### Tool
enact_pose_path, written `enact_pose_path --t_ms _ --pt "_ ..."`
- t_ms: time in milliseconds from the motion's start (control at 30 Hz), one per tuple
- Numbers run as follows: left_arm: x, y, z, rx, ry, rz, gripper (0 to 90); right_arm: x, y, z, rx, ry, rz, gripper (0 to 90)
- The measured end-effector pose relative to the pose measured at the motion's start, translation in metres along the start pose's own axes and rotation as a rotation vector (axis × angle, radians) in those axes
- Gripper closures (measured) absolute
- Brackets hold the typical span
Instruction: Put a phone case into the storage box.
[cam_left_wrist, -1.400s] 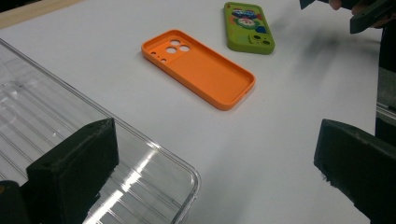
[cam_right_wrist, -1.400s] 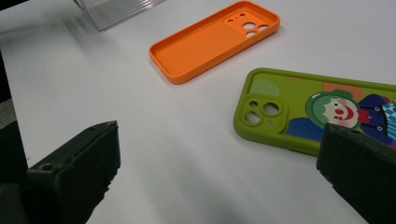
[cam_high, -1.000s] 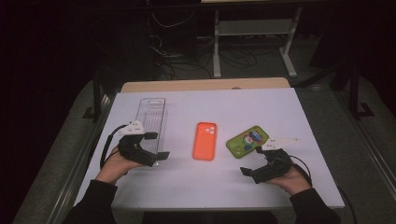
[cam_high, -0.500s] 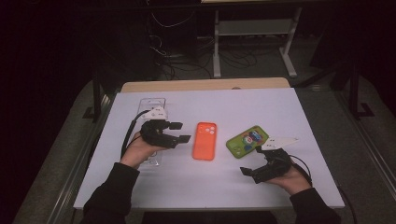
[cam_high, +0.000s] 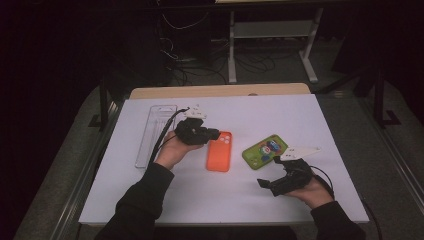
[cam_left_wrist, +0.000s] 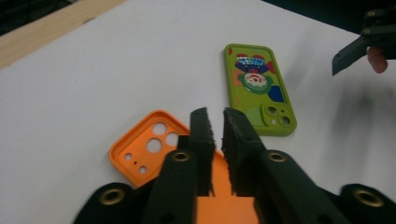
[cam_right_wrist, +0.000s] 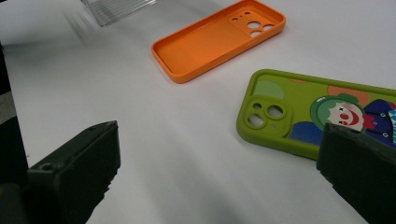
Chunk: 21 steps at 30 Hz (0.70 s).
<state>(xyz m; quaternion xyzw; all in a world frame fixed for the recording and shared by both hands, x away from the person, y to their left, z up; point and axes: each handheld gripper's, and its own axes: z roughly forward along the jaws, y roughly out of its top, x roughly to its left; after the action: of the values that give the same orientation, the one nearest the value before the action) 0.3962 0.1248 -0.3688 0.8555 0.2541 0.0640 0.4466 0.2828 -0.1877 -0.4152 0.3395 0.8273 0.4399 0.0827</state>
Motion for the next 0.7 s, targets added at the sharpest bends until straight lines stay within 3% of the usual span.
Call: enact_pose_path --t_ms 133,167,233,267,500,533,633,667,700 --pt "0.003 0.002 0.013 0.016 -0.017 -0.019 89.5 0.000 0.000 0.000 0.004 0.002 0.001 0.0" --pt "0.006 0.005 0.024 0.038 -0.027 0.002 89.7 0.001 0.000 0.000 0.004 0.004 0.002 0.0" --pt "0.007 0.006 0.027 0.045 -0.032 0.007 89.7 0.001 0.000 0.000 0.002 0.004 0.000 0.0" --pt "0.009 0.008 0.038 0.055 -0.038 0.011 89.7 0.000 0.000 0.000 -0.001 0.005 -0.004 0.0" --pt "0.013 0.014 0.068 0.062 -0.025 -0.009 89.7 0.000 0.000 0.000 -0.002 0.008 -0.002 0.0" --pt "0.015 0.015 0.077 0.062 -0.028 -0.032 89.7 0.000 0.000 0.000 -0.002 0.010 -0.009 0.0" --pt "0.016 0.016 0.083 0.090 -0.020 -0.027 89.8 0.000 -0.001 0.001 0.002 0.017 -0.006 0.0" --pt "0.020 0.018 0.091 0.128 -0.020 -0.005 89.8 0.001 -0.001 0.002 0.007 0.016 -0.007 0.0" --pt "0.020 0.018 0.095 0.127 -0.019 -0.017 89.8 0.001 -0.001 0.002 0.008 0.015 -0.010 0.0"
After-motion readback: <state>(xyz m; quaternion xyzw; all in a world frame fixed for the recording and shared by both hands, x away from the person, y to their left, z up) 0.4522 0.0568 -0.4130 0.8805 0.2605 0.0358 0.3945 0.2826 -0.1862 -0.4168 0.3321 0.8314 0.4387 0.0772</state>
